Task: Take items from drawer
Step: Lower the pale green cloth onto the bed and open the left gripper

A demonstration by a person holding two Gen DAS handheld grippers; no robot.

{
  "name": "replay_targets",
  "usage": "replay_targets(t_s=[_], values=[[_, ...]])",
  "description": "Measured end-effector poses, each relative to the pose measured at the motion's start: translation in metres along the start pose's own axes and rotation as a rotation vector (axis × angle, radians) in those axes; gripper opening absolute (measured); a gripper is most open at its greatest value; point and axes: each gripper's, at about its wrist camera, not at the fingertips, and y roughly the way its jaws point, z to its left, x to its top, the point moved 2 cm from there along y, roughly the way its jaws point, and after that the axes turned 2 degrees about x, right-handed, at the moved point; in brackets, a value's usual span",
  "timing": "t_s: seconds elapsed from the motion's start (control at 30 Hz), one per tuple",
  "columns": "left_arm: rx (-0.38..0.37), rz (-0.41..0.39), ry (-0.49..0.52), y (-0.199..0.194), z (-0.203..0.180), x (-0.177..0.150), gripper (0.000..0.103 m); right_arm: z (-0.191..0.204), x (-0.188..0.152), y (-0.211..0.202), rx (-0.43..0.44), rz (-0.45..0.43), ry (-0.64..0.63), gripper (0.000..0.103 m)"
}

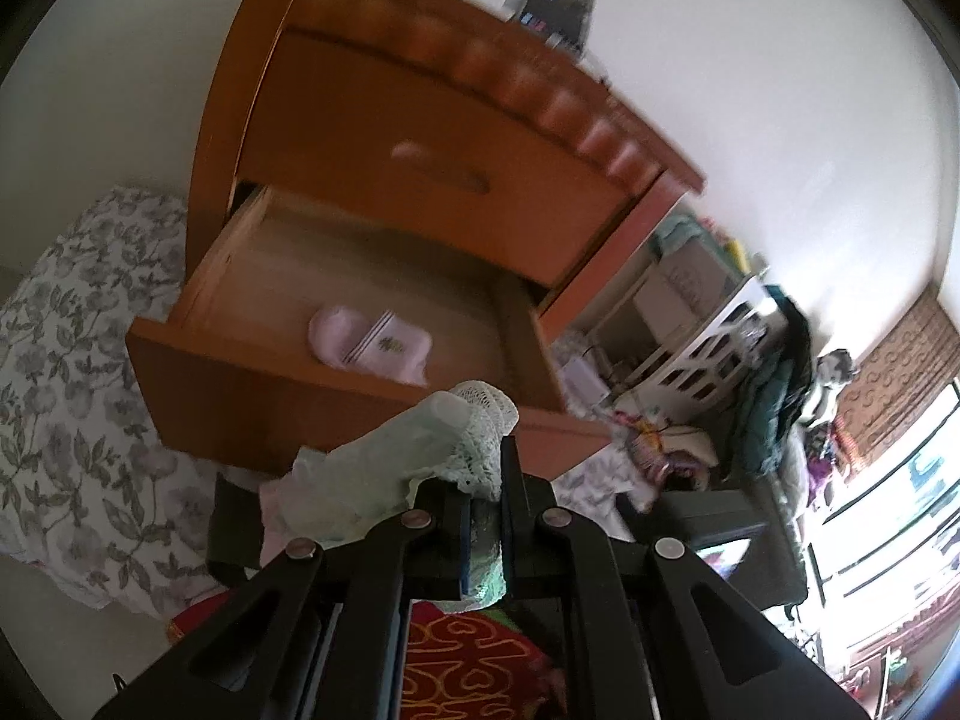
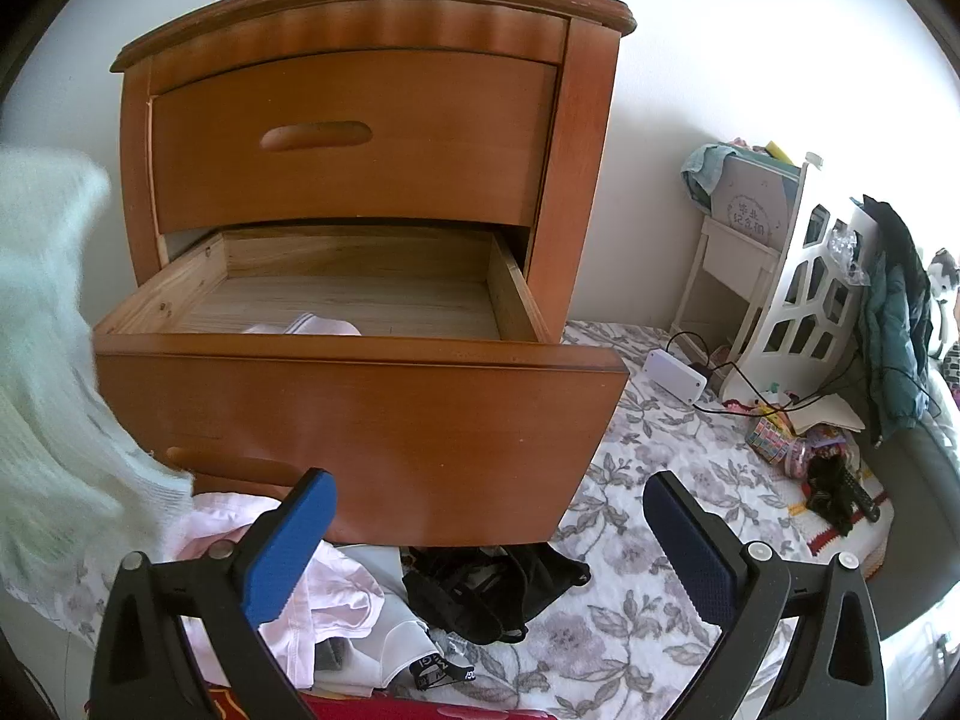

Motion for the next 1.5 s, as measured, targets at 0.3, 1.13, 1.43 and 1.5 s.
replay_targets(t_s=[0.3,1.13,1.43,1.5], values=[[0.077,0.170,-0.078,0.063,0.039,-0.023,0.007,0.000,-0.001,0.001,0.006,0.001,0.006,0.103],[0.172,0.414,-0.091,0.134,0.065,-0.077,0.007,-0.001,0.000,0.002,0.009,0.010,0.008,0.103],[0.183,0.407,-0.083,0.139,0.049,-0.071,0.009,-0.001,0.000,0.002,0.010,0.010,0.008,0.103],[0.180,0.392,-0.078,0.135,0.045,-0.068,0.010,-0.001,0.000,0.002,0.009,0.010,0.007,0.103]])
